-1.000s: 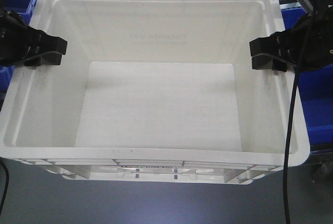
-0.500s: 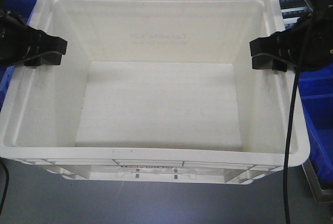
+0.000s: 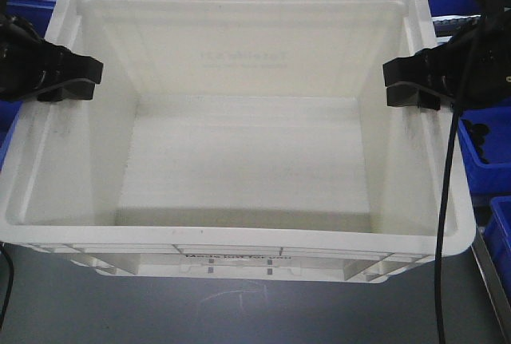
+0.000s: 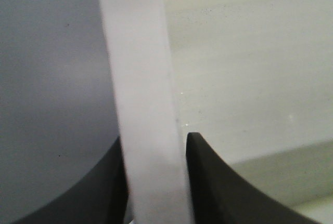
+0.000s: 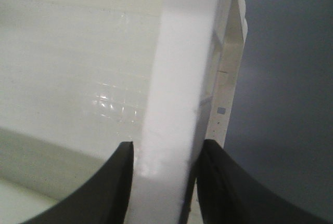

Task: Move bin from left to right shelf
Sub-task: 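Hold the tote with both grippers while the base turns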

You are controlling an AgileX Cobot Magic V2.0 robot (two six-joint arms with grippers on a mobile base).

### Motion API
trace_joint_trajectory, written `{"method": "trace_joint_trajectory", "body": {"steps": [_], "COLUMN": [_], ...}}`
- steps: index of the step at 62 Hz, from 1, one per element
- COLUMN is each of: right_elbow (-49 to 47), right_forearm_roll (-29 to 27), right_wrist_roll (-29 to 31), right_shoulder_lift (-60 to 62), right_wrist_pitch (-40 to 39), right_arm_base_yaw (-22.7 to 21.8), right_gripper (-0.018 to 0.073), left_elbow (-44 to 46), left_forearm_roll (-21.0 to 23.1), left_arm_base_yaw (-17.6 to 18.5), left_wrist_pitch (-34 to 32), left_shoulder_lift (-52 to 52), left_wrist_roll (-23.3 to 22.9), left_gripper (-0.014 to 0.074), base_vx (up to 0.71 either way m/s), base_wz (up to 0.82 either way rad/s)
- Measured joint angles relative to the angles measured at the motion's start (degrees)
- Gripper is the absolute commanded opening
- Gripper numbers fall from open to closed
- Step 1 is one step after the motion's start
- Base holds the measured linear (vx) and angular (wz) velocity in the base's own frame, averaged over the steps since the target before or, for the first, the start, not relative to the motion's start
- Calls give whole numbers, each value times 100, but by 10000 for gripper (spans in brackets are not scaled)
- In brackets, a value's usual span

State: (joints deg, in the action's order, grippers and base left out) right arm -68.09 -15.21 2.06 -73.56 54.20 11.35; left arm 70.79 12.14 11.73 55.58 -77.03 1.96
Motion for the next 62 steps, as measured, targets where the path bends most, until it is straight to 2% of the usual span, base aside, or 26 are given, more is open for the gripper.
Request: {"method": "trace_joint_trajectory", "body": {"steps": [62], "right_elbow": [0], "right_forearm_roll": [0], "right_wrist_roll": [0], "right_shoulder_lift": [0], "right_wrist_pitch": [0], "right_arm_base_yaw": [0], "right_gripper": [-4], "left_elbow": [0], "left_forearm_roll": [0], "left_arm_base_yaw": [0], "left_wrist_pitch": [0], "left_shoulder_lift": [0], "left_wrist_roll": [0], "left_gripper": [-8], "base_vx": [23], "base_wz": [5]}}
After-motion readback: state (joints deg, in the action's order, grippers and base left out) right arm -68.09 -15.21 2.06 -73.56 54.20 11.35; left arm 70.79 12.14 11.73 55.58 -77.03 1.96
